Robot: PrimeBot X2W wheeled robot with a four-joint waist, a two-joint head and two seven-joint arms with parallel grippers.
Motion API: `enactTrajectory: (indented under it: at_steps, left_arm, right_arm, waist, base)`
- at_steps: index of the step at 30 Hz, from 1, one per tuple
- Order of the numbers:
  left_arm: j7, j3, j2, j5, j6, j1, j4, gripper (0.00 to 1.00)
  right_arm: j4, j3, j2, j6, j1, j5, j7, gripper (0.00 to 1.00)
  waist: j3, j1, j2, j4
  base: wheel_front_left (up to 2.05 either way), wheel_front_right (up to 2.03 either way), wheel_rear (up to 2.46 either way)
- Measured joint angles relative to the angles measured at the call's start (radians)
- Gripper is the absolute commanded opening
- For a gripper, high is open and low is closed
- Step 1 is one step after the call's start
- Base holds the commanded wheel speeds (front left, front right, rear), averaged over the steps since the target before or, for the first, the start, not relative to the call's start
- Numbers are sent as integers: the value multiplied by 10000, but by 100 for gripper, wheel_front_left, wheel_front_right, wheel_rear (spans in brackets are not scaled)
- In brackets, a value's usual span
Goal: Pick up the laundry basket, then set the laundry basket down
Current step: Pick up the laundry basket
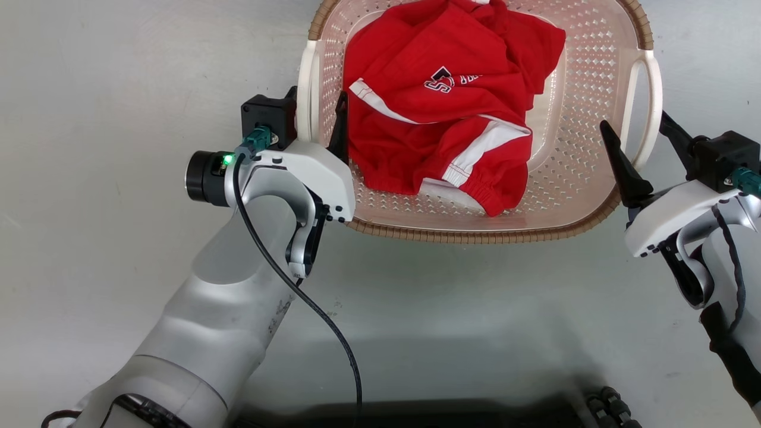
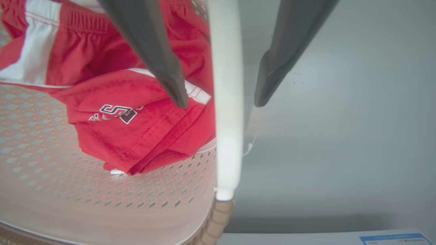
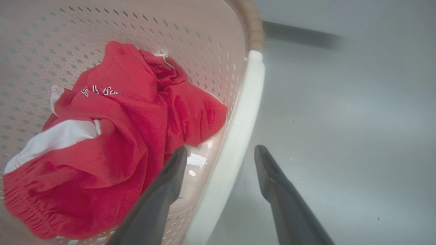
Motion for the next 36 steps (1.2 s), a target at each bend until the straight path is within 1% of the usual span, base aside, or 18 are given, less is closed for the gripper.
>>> enactTrajectory:
  at_steps: [9, 10, 11, 12, 15, 20, 29, 33, 35, 36]
  left_arm:
    - [0, -236, 0, -67, 0, -67, 146, 100]
    - [0, -236, 0, -67, 0, -67, 146, 76]
    - [0, -293, -2, -71, -4, -69, 171, 31]
    - [0, -324, 0, -96, -19, -69, 171, 0]
    - [0, -593, -8, -341, -130, -83, 288, 0]
    - [0, -742, -92, -721, -52, -80, 355, 0]
    - [0, -1425, -73, -1634, -54, 408, 610, 0]
    - [0, -1601, -94, -2033, -109, 705, 821, 0]
    - [2, -1685, -100, -2226, -157, 941, 978, 0]
    - [4, -1845, -109, -2439, -307, 1218, 1210, 0]
  right_arm:
    - [58, 52, 0, 0, -1, 75, 0, 100]
    - [58, 52, 0, 0, -1, 75, 0, 90]
    - [125, 79, 2, 0, -2, 127, 0, 18]
    - [242, 150, 2, 0, -3, 226, 0, 0]
    - [506, 320, 88, -21, -35, 589, 0, 0]
    - [756, 420, 157, -23, -183, 767, 2, 0]
    - [1346, 1122, 151, -21, -139, 976, 2, 0]
    - [1745, 1672, 196, -19, -119, 1218, 2, 0]
    - [2071, 2098, 280, -19, -74, 1476, 2, 0]
    - [2408, 2564, 364, -17, 46, 1793, 2, 0]
  waist:
    - [-24, 0, 0, 62]
    - [-24, 0, 0, 62]
    - [-23, 0, 0, 75]
    - [-27, 0, 0, 89]
    - [-71, 0, 0, 111]
    - [-214, 0, 0, 130]
    - [-1096, 0, 0, 159]
    - [-1679, 0, 0, 156]
    - [-2018, 0, 0, 149]
    - [-2390, 0, 0, 139]
  base:
    - [0, 0, 0]
    - [0, 0, 0]
    - [0, 0, 0]
    - [0, 0, 0]
    - [0, 0, 0]
    - [0, 0, 0]
    - [0, 0, 0]
    - [0, 0, 0]
    - [0, 0, 0]
    - [0, 0, 0]
